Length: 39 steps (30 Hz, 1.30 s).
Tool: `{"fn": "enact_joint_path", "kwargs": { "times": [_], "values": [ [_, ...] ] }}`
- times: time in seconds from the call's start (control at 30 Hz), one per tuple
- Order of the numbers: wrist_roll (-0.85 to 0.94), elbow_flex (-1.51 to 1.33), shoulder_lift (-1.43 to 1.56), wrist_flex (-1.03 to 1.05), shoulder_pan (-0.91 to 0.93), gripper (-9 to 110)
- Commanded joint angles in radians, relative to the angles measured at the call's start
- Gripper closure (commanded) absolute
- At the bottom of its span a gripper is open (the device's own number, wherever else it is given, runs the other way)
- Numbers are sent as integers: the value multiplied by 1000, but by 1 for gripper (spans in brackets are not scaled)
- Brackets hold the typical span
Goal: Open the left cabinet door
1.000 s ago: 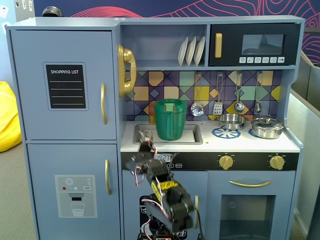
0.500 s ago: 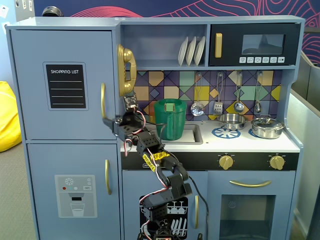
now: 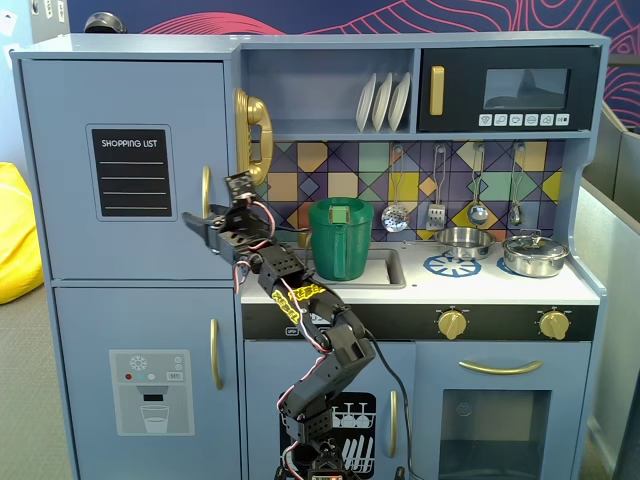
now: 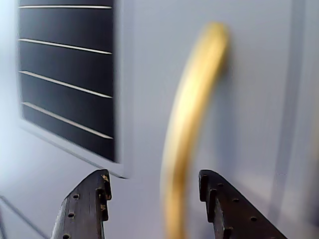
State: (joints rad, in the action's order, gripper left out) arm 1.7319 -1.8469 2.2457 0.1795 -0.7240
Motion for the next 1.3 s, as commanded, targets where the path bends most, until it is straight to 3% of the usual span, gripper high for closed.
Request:
{"fn": "enact_joint_path", "kwargs": {
  "times": [0.0, 0.2, 0.4, 0.93, 1.1, 1.27],
  "values": [
    [61, 86, 17, 11, -95, 89],
    [123, 38, 98, 71, -249, 90],
    [143, 9, 173, 92, -290, 90],
    [-138, -258, 603, 348, 181, 91],
    [-164, -276, 511, 262, 305, 91],
    [-98, -230, 368, 117, 230, 91]
  ]
}}
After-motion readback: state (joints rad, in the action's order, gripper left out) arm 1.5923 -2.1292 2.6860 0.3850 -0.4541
